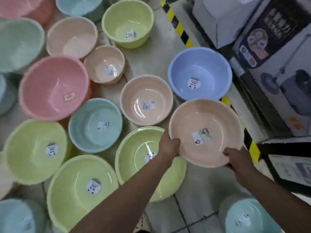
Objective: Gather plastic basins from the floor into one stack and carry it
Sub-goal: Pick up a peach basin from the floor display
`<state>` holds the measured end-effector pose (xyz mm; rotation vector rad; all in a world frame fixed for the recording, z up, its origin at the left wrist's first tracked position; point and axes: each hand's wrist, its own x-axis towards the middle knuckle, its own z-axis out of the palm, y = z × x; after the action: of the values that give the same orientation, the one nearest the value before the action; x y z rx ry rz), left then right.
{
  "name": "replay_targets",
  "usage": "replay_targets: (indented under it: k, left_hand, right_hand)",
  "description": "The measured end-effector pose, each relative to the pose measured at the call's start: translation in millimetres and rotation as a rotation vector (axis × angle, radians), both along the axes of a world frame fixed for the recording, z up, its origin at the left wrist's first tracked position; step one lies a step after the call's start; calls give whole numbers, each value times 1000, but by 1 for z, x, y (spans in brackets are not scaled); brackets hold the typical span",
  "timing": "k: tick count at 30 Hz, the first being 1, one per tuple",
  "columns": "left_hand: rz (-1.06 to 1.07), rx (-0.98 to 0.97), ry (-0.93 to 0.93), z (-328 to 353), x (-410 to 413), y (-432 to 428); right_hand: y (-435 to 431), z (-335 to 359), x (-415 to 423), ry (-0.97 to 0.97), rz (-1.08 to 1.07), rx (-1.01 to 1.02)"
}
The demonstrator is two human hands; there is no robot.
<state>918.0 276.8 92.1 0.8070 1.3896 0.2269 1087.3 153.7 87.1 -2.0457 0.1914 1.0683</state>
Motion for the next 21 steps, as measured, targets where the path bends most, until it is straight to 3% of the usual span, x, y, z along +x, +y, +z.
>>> replay_targets:
  k: [6, 12, 21]
  left_hand:
    - [236, -144, 30, 100, -124, 45]
    - [438, -182, 20, 176, -237, 77]
    - [566, -169, 9, 253, -292, 138]
  right_hand:
    - [94, 91, -83, 72, 356, -59]
    - [171, 169, -182, 91, 575, -65]
    - [256, 266, -240, 67, 712, -40]
